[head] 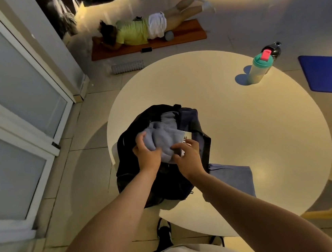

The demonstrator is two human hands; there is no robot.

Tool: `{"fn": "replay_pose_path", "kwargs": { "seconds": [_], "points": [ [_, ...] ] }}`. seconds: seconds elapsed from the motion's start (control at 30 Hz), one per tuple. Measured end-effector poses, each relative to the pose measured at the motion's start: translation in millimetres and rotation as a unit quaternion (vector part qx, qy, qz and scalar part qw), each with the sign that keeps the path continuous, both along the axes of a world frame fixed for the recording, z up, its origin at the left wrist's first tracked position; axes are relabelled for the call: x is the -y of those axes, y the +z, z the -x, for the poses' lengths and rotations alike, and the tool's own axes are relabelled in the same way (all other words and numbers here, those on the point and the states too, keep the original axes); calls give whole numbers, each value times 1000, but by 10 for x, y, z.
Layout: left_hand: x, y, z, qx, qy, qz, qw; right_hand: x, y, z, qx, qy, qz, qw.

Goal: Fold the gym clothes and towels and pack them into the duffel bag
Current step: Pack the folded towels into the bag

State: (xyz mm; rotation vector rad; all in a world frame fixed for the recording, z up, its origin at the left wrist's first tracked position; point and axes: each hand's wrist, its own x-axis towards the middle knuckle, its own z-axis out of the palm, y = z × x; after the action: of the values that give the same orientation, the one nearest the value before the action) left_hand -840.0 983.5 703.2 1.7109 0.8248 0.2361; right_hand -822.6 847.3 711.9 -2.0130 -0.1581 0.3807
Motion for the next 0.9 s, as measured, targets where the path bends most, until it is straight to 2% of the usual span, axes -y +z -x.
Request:
{"fn": "replay_pose_path", "kwargs": {
  "seconds": [0.07, 0.13, 0.17, 0.23, 0.3, 0.33, 0.37, 0.43, 0.47, 0.53, 0.6, 0.67, 0.73, 0.8, 0.9],
  "points": [
    [-29, -141, 44, -75, 1, 13, 997, 17, -70, 15, -17, 9, 40, 999],
    [-25, -212, 75, -87, 2, 2, 996, 33, -144, 65, -34, 7, 43, 998],
    [-18, -232, 99, -88, 0, -23, 996, 45, -205, 87, -39, 6, 45, 998],
    [-27, -251, 160, -94, -32, -157, 983, 77, -322, 125, -29, 27, 81, 996],
    [-93, -274, 207, -33, -121, -315, 941, 88, -408, 150, -17, 76, 121, 990],
    [-142, -290, 219, 0, -200, -364, 909, 82, -437, 154, -16, 90, 126, 988],
    [-191, -310, 222, 4, -294, -395, 871, 75, -454, 147, -18, 93, 126, 988],
    [-273, -360, 237, -58, -432, -430, 791, 60, -476, 123, -15, 81, 121, 989],
    [-303, -398, 240, -92, -450, -448, 767, 57, -473, 116, -14, 76, 120, 990],
    [-331, -486, 235, -124, -431, -490, 748, 49, -486, 116, -6, 55, 130, 990],
    [-311, -523, 203, -128, -406, -517, 742, 43, -499, 116, 6, 31, 170, 985],
    [-288, -510, 130, -131, -391, -514, 752, 18, -518, 130, 11, 20, 253, 967],
    [-269, -483, 64, -133, -380, -498, 768, -2, -518, 114, -25, 20, 308, 951],
    [-270, -456, 40, -127, -363, -484, 786, 8, -504, 62, -65, 23, 317, 946],
    [-289, -419, 37, -110, -344, -470, 805, 108, -519, -26, -85, -37, 258, 962]
  ]
}}
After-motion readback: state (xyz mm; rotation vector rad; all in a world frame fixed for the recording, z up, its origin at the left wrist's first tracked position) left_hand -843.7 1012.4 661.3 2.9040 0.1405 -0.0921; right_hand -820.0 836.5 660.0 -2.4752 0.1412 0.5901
